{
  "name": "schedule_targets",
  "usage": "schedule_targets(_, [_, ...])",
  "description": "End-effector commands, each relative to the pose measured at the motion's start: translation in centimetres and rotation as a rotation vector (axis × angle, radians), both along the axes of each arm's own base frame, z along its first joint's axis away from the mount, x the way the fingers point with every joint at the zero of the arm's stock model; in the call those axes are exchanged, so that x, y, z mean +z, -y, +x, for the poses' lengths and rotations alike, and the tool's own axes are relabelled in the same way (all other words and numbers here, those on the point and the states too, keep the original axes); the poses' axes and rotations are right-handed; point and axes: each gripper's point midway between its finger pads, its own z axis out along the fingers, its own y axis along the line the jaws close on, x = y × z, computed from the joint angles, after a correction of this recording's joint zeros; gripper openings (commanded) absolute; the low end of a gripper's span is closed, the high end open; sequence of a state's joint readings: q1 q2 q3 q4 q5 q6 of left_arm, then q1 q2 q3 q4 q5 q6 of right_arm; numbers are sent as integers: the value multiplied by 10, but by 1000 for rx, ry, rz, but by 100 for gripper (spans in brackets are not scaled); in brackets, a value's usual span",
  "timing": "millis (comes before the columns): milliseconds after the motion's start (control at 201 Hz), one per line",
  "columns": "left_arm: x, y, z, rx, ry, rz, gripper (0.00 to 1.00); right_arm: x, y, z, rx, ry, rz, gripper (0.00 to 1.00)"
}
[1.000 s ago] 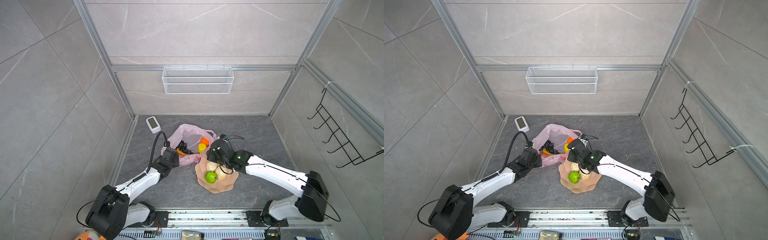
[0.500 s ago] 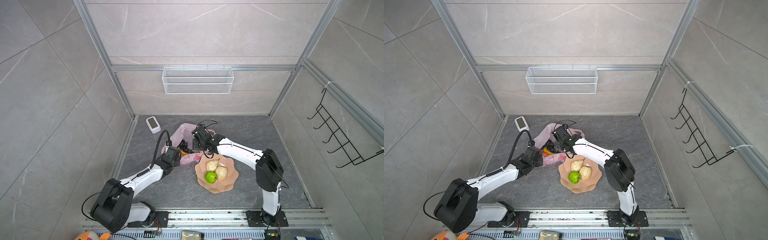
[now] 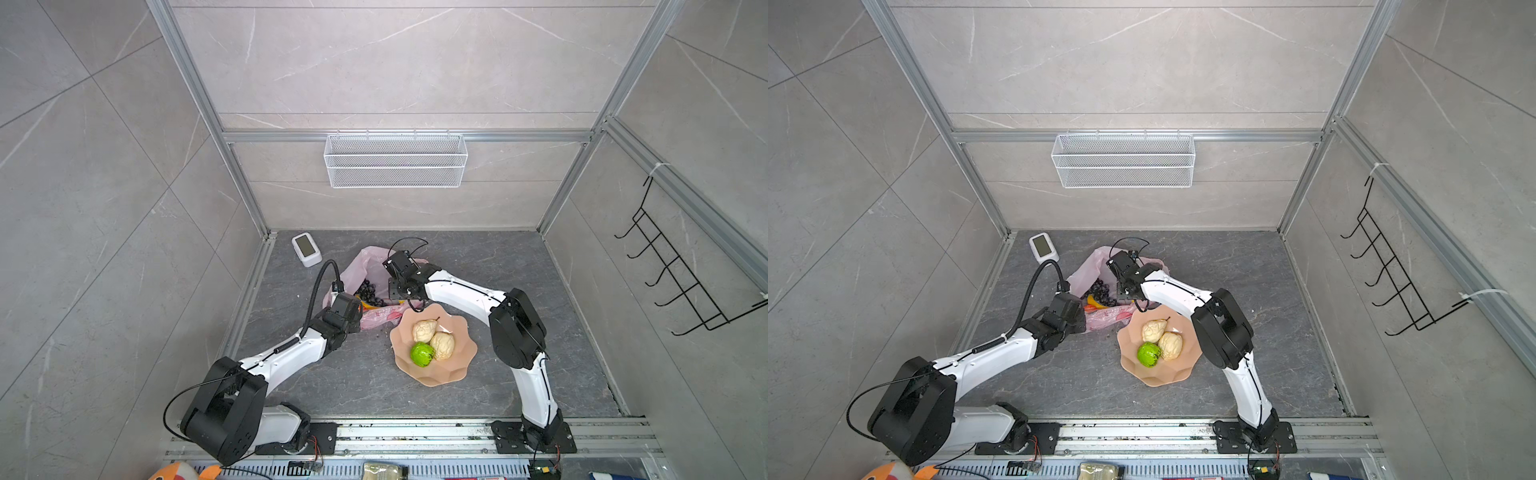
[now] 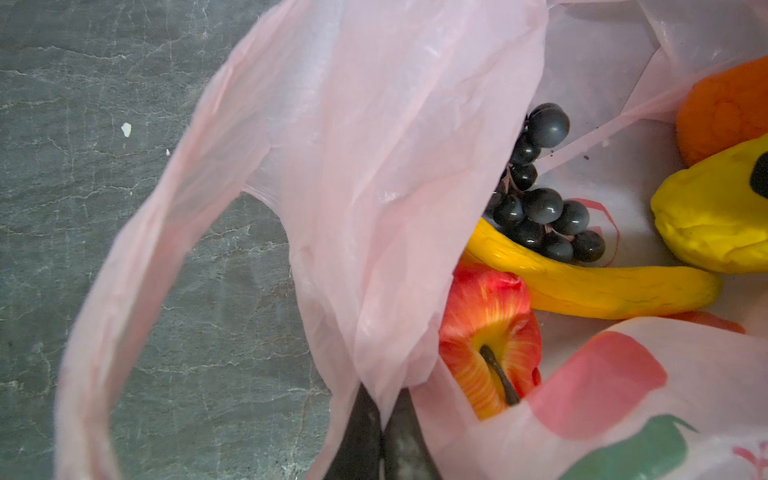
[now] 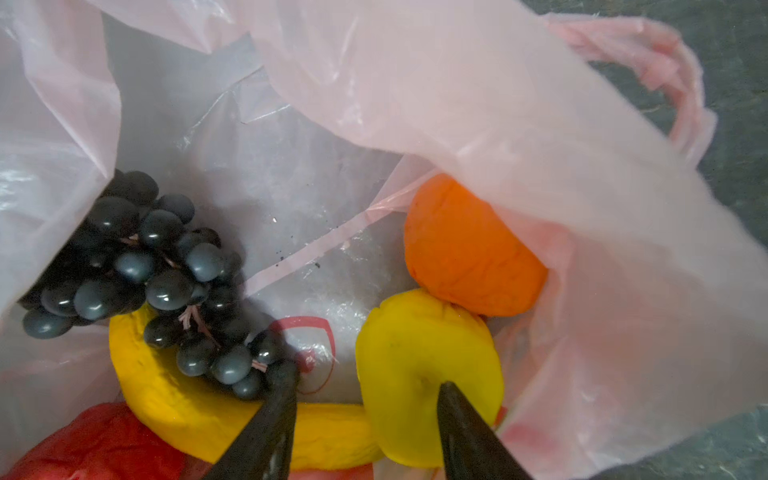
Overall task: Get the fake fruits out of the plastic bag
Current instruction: 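Move the right gripper back into the bag toward the yellow mango, then close the right gripper around the yellow mango inside the bag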
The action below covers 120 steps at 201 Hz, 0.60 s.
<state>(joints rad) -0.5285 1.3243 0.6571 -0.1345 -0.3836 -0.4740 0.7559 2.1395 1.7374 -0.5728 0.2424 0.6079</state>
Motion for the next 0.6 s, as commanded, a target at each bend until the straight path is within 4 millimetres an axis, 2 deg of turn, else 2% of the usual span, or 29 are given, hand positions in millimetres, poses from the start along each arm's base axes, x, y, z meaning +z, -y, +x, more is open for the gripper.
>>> schedule_targets(0, [13, 3, 6, -6, 38, -2, 0, -17, 8, -1, 3, -41, -49, 58])
schedule_targets(154, [11, 3, 6, -8, 32, -1, 0, -26, 22, -1, -21, -56, -118, 65])
schedule_targets(299, [11, 3, 6, -8, 30, 1, 0, -25, 37, -1, -51, -43, -187, 68])
schedule_targets(483, [10, 3, 6, -7, 28, 3, 0, -28, 45, 1, -61, -44, -230, 70])
schedule_targets(592, [11, 3, 6, -6, 31, 2, 0, -36, 45, 2, -57, -59, -242, 71])
